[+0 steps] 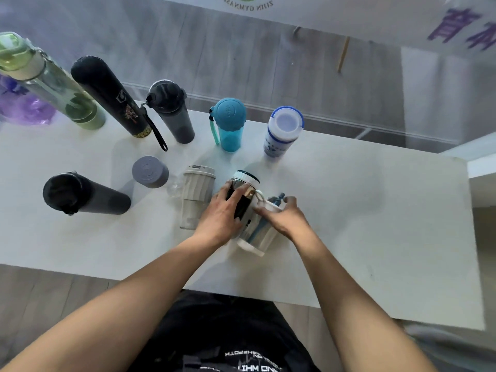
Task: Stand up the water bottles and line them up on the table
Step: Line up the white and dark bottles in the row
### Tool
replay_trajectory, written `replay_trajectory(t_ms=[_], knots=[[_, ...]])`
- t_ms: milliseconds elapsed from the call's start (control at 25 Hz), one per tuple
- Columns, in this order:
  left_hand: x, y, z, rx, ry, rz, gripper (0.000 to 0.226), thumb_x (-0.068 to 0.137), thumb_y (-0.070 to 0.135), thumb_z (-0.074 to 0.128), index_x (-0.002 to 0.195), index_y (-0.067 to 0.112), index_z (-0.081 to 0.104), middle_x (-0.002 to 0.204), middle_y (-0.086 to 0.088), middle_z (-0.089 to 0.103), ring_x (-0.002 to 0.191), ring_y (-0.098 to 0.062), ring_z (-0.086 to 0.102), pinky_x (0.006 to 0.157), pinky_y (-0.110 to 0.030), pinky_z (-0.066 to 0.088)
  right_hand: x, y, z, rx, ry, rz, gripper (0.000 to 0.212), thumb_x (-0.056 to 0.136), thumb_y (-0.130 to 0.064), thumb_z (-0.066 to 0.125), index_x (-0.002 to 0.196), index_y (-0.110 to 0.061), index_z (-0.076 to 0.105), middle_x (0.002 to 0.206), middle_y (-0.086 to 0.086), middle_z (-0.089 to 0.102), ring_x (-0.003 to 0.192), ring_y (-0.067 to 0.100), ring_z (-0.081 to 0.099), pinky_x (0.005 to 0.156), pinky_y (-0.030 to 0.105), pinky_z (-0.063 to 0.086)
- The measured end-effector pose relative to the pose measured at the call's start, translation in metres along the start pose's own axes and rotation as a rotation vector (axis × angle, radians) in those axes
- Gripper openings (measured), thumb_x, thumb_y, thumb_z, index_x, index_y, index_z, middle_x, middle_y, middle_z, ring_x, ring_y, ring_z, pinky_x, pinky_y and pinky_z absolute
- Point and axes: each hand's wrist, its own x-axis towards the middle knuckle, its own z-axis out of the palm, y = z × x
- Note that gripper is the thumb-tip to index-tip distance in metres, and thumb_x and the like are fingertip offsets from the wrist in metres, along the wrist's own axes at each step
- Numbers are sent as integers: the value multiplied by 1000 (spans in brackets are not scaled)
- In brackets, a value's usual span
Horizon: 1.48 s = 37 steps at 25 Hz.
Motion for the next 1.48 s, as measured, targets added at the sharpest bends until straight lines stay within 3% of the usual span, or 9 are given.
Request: replay_trajectory(t_ms=[200,320,440,520,680,960,1120,1320,1480], knots=[[-3,-5,-2,55,-49,44,85,75,11,64,146,40,29,156,-9,23,128,-36,42,105,-42,42,-10,8,13,165,73,92,86,67,-56,82,134,-17,46,129,5,62,112,26,62,88,34,52],[-1,-6,-1,77,-55,59,85,73,14,67,144,39,30,153,-9,25,122,-37,44,102,-43,44,-15,20,-10,213,176,27,94,68,-41,87,145,-16,39,138,5,54,121,24,58,85,28,44],[-2,-1,3,109,-30,43,83,71,15,67,143,37,31,150,-9,28,116,-37,46,100,-41,43,-9,28,-41,272,300,-74,98,58,-31,91,142,-22,43,137,2,54,124,19,57,97,31,48],[-1,6,6,132,13,7,76,73,16,64,140,35,34,145,-10,33,111,-38,48,96,-41,44,-1,27,-60,306,368,-136,99,48,-34,90,136,-28,44,133,-2,55,122,17,58,102,33,48],[6,24,10,122,99,-97,60,76,20,61,131,31,40,133,-12,41,99,-39,53,88,-44,49,17,18,-90,227,401,-290,88,58,-27,95,132,-30,46,124,-7,59,107,15,58,83,21,41],[6,36,38,181,208,-186,91,76,18,74,152,25,24,134,-15,47,108,-39,51,97,-44,40,58,9,-120,133,420,-484,86,62,-36,93,134,-31,46,126,-1,62,111,24,58,79,20,36],[6,46,44,156,207,-287,87,78,20,72,151,24,24,141,-18,40,116,-39,47,102,-44,37,69,2,-132,96,374,-542,87,63,-37,92,137,-32,45,127,-1,60,113,22,56,79,21,35],[5,46,46,130,207,-304,88,77,21,72,151,23,24,126,-16,52,107,-37,52,94,-44,41,79,-4,-137,79,359,-574,92,67,-36,89,144,-31,40,132,2,57,115,23,55,80,21,34],[5,44,46,126,210,-309,87,78,25,72,151,17,26,130,-14,51,110,-37,51,94,-45,42,85,-10,-141,68,333,-565,93,71,-36,88,148,-33,37,135,5,54,116,21,55,82,20,35]])
